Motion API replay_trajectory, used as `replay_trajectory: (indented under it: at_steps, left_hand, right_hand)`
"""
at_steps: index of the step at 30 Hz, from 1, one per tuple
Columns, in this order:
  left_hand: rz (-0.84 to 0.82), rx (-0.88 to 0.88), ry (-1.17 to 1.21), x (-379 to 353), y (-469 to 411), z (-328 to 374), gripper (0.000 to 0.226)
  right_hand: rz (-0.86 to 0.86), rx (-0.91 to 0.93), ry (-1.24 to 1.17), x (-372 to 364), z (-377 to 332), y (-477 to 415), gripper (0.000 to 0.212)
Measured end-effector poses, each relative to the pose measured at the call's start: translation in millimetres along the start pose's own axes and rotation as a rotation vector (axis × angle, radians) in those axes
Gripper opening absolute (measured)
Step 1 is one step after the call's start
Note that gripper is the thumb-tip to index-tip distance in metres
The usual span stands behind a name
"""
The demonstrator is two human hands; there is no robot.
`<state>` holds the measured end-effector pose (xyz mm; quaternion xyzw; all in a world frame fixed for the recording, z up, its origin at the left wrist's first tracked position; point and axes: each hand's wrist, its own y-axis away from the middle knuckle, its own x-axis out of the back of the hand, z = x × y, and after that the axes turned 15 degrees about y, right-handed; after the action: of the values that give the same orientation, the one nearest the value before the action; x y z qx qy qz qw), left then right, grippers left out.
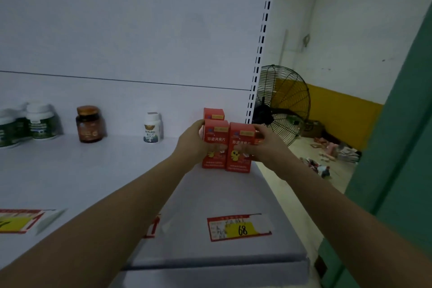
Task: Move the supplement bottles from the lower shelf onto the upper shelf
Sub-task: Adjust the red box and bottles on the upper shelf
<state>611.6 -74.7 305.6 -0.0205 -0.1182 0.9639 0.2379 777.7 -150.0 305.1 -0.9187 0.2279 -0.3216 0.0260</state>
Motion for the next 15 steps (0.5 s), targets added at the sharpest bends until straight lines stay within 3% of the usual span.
replay_trajectory:
  at_steps: [5, 15]
  left_hand:
    - [0.010, -0.051, -0.073, -1, -21, -6, 0.065]
    - [-0.043, -0.065, -0.170, 1, -46, -18, 0.068]
  right_hand:
    - [0.040, -0.006, 0.063, -7, 4, -34, 0.064]
    - [0.075, 0.072, 0.194, -14, -1, -68, 0.050]
